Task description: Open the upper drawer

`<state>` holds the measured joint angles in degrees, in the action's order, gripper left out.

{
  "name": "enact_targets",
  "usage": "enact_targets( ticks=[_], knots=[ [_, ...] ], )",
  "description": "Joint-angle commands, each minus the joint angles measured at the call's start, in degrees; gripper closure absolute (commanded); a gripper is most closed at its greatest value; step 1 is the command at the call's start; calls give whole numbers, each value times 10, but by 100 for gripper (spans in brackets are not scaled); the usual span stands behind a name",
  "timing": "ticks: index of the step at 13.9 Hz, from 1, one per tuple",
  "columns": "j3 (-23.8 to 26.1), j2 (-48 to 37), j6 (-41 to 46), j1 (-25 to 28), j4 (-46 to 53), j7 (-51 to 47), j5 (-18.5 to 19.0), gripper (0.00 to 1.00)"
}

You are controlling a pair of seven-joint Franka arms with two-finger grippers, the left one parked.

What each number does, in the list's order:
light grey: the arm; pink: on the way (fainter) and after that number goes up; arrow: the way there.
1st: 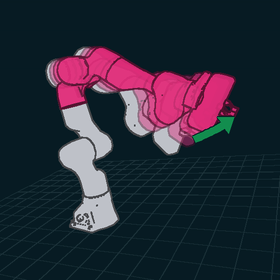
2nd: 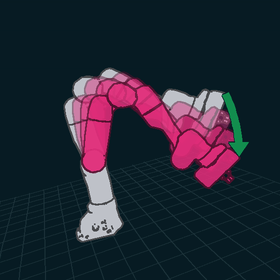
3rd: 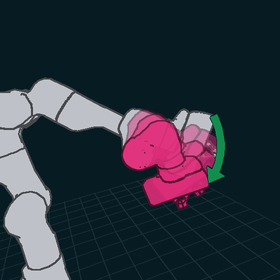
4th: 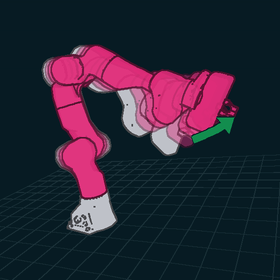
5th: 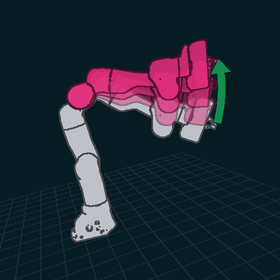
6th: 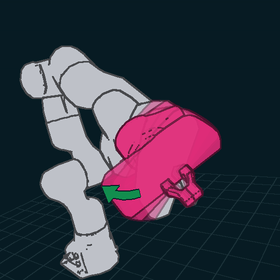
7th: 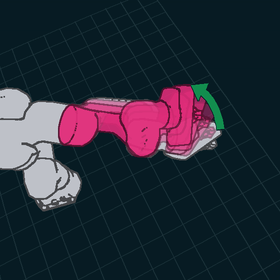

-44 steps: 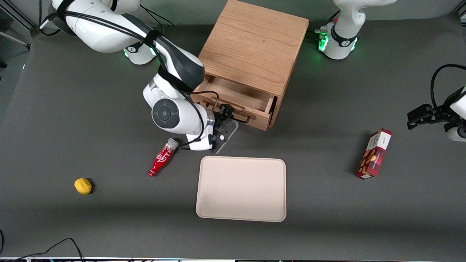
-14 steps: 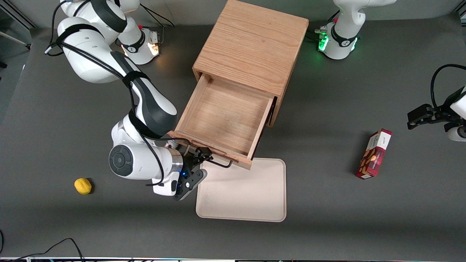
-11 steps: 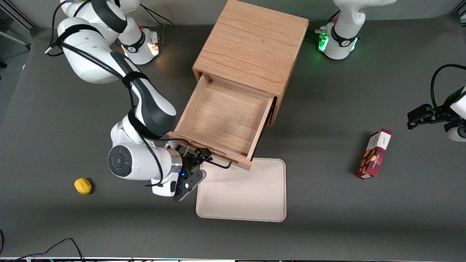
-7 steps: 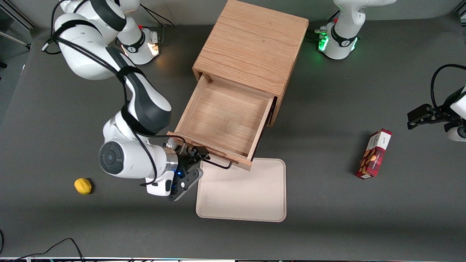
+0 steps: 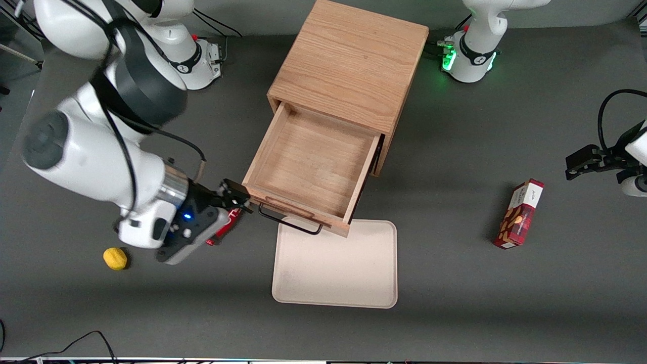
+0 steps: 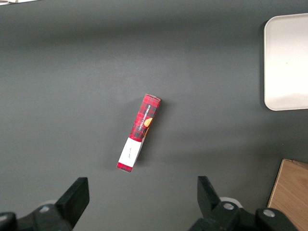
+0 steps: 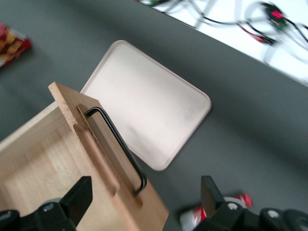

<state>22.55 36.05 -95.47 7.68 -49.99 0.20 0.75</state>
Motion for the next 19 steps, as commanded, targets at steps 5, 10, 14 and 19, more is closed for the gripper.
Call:
enact_targets(
  ticks=[5,10,14,19],
  knots=[
    [-90,-175,112,-8,-114,-219,21,0],
    [-168,-246,251,-17,-157,-216,23,0],
    [-208,-396,128,-22,-393,-216,17,0],
    [-231,-416,114,-22,-420,-216,15,0]
  ],
)
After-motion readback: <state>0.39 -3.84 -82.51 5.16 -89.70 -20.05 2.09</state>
